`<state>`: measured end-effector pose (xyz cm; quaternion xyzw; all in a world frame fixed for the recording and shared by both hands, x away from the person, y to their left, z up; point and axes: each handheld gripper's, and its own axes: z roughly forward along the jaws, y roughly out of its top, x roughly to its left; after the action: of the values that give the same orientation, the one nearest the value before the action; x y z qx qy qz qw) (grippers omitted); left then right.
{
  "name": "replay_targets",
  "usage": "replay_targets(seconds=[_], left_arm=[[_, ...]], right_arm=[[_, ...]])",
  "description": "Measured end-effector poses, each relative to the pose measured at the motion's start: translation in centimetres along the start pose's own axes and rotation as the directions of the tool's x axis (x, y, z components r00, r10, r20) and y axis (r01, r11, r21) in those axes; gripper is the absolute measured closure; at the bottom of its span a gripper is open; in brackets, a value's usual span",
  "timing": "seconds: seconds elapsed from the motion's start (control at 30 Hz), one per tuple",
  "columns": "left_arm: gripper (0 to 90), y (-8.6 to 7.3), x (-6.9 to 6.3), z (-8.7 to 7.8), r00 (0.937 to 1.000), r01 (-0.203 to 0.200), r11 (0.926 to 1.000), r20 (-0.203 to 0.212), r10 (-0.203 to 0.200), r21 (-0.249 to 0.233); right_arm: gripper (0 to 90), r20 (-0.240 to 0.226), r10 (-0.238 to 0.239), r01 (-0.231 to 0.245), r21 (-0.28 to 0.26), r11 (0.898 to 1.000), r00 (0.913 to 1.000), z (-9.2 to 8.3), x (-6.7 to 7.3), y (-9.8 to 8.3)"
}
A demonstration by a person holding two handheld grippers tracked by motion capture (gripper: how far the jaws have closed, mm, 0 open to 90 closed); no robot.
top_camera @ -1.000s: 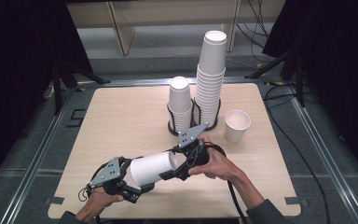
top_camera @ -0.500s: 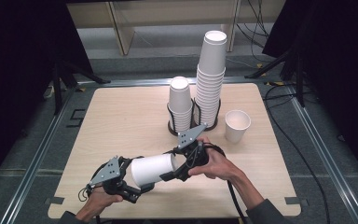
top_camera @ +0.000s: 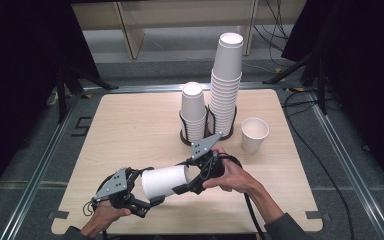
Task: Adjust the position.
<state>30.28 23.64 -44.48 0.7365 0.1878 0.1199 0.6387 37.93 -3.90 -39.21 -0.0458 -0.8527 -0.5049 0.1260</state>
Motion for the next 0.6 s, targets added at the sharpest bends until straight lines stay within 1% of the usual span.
replay_targets(seconds=[0.03, 0.07, 0.2, 0.23, 0.27, 0.3, 0.33, 0.37, 0.4, 0.43, 0.47, 0.5, 0.53, 0.57, 0.6], left_arm=[[5.7, 0.02, 0.05, -0.04, 1.0, -0.001, 1.0, 0.005, 0.001, 0.005], [6.6, 0.05, 0.11, -0.06, 0.9999, -0.002, 1.0, 0.011, 0.002, 0.006], [9.4, 0.17, 0.15, -0.09, 0.9997, -0.013, 0.9998, 0.019, 0.013, 0.017], [10.4, 0.17, 0.13, -0.08, 0.9996, -0.017, 0.9996, 0.022, 0.016, 0.021], [11.3, 0.2, 0.06, -0.04, 0.9996, -0.016, 0.9996, 0.025, 0.016, 0.024], [12.4, 0.21, 0.04, -0.04, 0.9991, -0.03, 0.999, 0.033, 0.029, 0.033], [13.5, 0.18, -0.02, 0.05, 0.9987, -0.038, 0.9987, 0.036, 0.037, 0.034], [14.2, 0.21, -0.07, 0.06, 0.9983, -0.045, 0.9977, 0.039, 0.043, 0.051], [14.6, 0.14, -0.12, 0.23, 0.998, -0.045, 0.9983, 0.046, 0.043, 0.037], [15.1, 0.12, -0.17, 0.27, 0.9976, -0.052, 0.9977, 0.048, 0.05, 0.043], [15.4, 0.24, -0.16, 0.11, 0.9967, -0.071, 0.9945, 0.043, 0.068, 0.076], [15.8, 0.22, -0.27, 0.18, 0.9972, -0.065, 0.995, 0.041, 0.062, 0.076], [15.9, 0.23, -0.21, 0.15, 0.996, -0.083, 0.9921, 0.04, 0.08, 0.094], [15.9, 0.17, -0.18, 0.18, 0.9961, -0.081, 0.9917, 0.042, 0.078, 0.1], [16.0, 0.09, -0.19, 0.28, 0.9967, -0.077, 0.9917, 0.036, 0.073, 0.103]], right_arm=[[24.9, -0.001, -0.002, 0.002, 0.0, 1.0, 1.0, 0.0, 0.0, 0.0], [25.0, 0.001, -0.024, 0.025, -0.01, 1.0, 0.9997, 0.03, -0.13, 0.01], [25.1, 0.002, -0.028, 0.028, 0.003, 1.0, 0.9996, -0.14, -0.24, -0.06], [24.9, 0.001, -0.002, 0.002, 0.017, 1.0, 1.0, -0.22, -0.1, -0.13], [24.7, 0.0, -0.016, 0.016, 0.013, 1.0, 0.9999, -0.2, -0.24, -0.18], [23.9, 0.002, -0.021, 0.021, 0.019, 1.0, 0.9998, -0.23, -0.31, -0.23], [23.1, 0.008, -0.024, 0.024, 0.036, 0.999, 0.9997, -0.23, -0.35, -0.29], [23.0, 0.014, -0.031, 0.03, 0.045, 0.999, 0.9994, -0.25, -0.35, -0.31], [23.1, 0.015, -0.037, 0.036, 0.061, 0.997, 0.9992, -0.3, -0.28, -0.32], [23.0, 0.015, -0.039, 0.038, 0.073, 0.997, 0.9991, -0.27, -0.22, -0.32], [22.8, 0.021, -0.048, 0.046, 0.084, 0.995, 0.9986, -0.23, -0.16, -0.34], [22.2, 0.023, -0.042, 0.04, 0.099, 0.994, 0.9988, -0.18, -0.12, -0.36], [21.2, 0.035, -0.02, 0.016, 0.121, 0.992, 0.9992, -0.21, 0.06, -0.39], [19.8, 0.053, -0.021, 0.014, 0.136, 0.991, 0.9984, -0.22, 0.15, -0.39], [19.7, 0.065, -0.037, 0.027, 0.148, 0.989, 0.9972, -0.32, 0.15, -0.32]])
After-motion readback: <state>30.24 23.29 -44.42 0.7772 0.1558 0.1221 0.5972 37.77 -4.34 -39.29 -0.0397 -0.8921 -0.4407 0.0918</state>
